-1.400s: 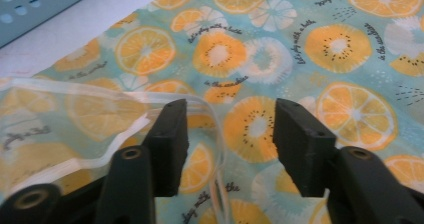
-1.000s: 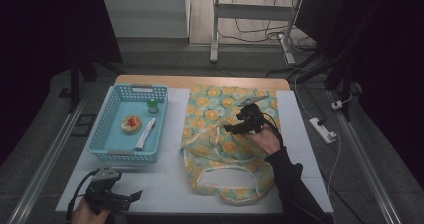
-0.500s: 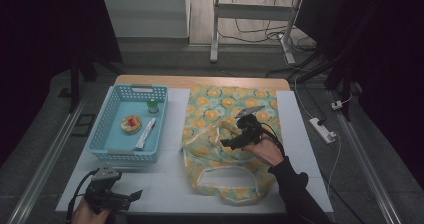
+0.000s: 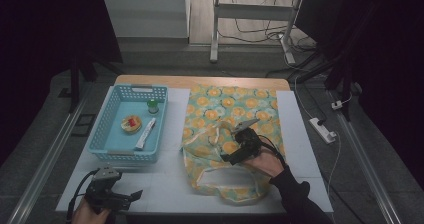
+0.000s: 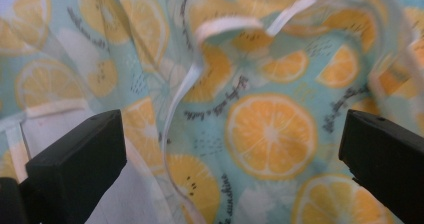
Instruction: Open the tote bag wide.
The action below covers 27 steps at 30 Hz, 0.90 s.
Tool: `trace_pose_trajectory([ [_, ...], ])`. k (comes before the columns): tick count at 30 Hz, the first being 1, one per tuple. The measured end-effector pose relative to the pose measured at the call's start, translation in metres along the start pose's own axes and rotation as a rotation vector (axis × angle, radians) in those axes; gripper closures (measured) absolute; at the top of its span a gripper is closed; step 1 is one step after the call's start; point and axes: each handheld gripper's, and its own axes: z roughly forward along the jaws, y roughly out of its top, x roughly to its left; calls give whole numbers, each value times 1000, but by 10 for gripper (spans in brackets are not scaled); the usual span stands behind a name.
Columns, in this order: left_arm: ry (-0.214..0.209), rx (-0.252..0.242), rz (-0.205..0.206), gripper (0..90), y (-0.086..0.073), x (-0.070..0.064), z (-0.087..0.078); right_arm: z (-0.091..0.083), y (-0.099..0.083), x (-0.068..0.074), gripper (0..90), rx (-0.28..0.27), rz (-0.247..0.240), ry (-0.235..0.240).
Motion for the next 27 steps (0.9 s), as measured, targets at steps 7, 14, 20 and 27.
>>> trace_pose_trajectory([
  [7, -3, -1, 0, 0, 0, 0, 0, 13, -13, 2, 0, 49, -32, -23],
  [14, -4, 1, 0, 0, 0, 0, 0, 19, -19, 5, 6, 63, -74, -70],
  [20, -3, 3, 1, 0, 0, 0, 0, 13, -21, 9, 209, 39, -97, -60],
  [27, -4, 4, 0, 0, 0, 0, 0, 7, -22, 19, 507, 30, -151, -17],
])
